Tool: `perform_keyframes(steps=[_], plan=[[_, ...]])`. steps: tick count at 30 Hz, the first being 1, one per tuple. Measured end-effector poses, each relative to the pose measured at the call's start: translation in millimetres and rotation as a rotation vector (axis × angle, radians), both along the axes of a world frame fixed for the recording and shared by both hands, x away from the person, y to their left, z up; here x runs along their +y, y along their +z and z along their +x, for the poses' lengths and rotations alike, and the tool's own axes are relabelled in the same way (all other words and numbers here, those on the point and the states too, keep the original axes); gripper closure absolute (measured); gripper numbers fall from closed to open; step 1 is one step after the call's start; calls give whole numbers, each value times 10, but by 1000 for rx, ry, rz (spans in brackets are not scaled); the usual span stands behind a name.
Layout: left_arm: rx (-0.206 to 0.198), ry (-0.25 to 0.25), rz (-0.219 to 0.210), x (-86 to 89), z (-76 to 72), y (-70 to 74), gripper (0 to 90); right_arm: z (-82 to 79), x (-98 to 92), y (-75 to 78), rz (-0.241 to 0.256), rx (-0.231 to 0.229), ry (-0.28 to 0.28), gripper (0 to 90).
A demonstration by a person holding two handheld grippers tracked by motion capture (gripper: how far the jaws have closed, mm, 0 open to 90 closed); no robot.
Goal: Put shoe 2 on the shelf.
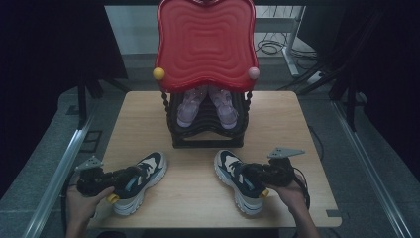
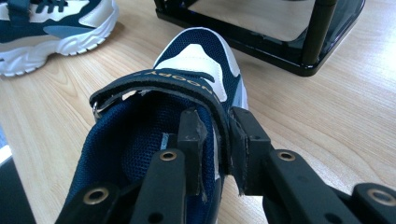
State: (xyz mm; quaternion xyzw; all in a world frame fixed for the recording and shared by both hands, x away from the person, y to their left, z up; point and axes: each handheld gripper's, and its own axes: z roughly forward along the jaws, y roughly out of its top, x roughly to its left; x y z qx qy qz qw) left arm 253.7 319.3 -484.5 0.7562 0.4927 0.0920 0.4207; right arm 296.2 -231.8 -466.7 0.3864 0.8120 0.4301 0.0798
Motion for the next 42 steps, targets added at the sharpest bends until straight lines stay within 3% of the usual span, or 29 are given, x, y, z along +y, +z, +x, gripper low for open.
perform_keyframes(steps=[18,27,32,37,42], plan=[[-87,52,-75,28,-72,107,738,-195,-143,66,74,-112,-72,754],[-118,75,-92,23,-91,130,738,-225,-244,41,93,-123,-114,754],[-138,108,-123,59,-109,142,738,-255,-342,38,122,-130,-147,754],[-149,118,-190,111,-132,165,737,-289,-471,41,167,-146,-191,754],[-179,132,-205,124,-160,201,737,-317,-595,43,210,-160,-242,753]])
